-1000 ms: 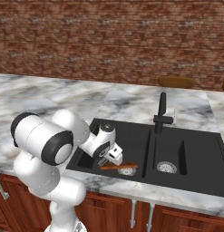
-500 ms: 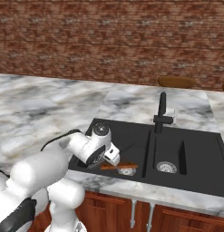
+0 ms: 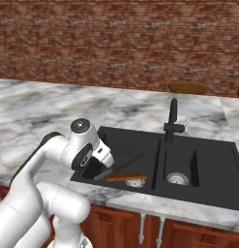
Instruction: Move the cutting board and knife to the sink. Then move spray from the cabinet to the counter.
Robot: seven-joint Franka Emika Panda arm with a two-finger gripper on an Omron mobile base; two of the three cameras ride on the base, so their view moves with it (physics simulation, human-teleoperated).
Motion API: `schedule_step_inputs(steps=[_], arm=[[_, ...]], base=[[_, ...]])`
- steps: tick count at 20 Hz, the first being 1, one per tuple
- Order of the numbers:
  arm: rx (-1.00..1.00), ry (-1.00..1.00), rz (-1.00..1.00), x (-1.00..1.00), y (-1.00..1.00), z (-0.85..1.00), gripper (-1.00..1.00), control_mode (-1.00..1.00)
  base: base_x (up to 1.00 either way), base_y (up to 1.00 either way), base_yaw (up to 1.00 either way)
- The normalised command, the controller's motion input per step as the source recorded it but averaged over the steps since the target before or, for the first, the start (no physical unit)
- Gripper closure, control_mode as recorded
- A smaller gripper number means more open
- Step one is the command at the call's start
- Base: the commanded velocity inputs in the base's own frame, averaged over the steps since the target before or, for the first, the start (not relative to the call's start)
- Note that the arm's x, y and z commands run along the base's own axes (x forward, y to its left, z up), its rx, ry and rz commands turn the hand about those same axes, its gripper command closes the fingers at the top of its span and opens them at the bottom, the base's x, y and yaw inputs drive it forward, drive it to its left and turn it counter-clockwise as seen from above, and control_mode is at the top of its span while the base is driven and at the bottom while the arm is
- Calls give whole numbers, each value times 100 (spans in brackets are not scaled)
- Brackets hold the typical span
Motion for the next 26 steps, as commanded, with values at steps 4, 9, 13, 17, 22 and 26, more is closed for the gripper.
schedule_step_inputs(steps=[4, 9, 13, 17, 22, 26], arm=[[-6, 0, -3, -96, 0, 100, -100, -100], [-9, 0, -1, -86, 9, 98, -100, -100], [-8, -23, 0, -59, 19, 50, -100, -100], [0, -47, 0, -43, 7, 21, -100, -100], [0, 0, 0, -7, 0, 0, -100, -100], [0, 0, 0, -17, -2, 0, -100, 100]], base=[[0, 0, 0], [0, 0, 0], [0, 0, 0], [0, 0, 0], [0, 0, 0], [-75, -10, -12]])
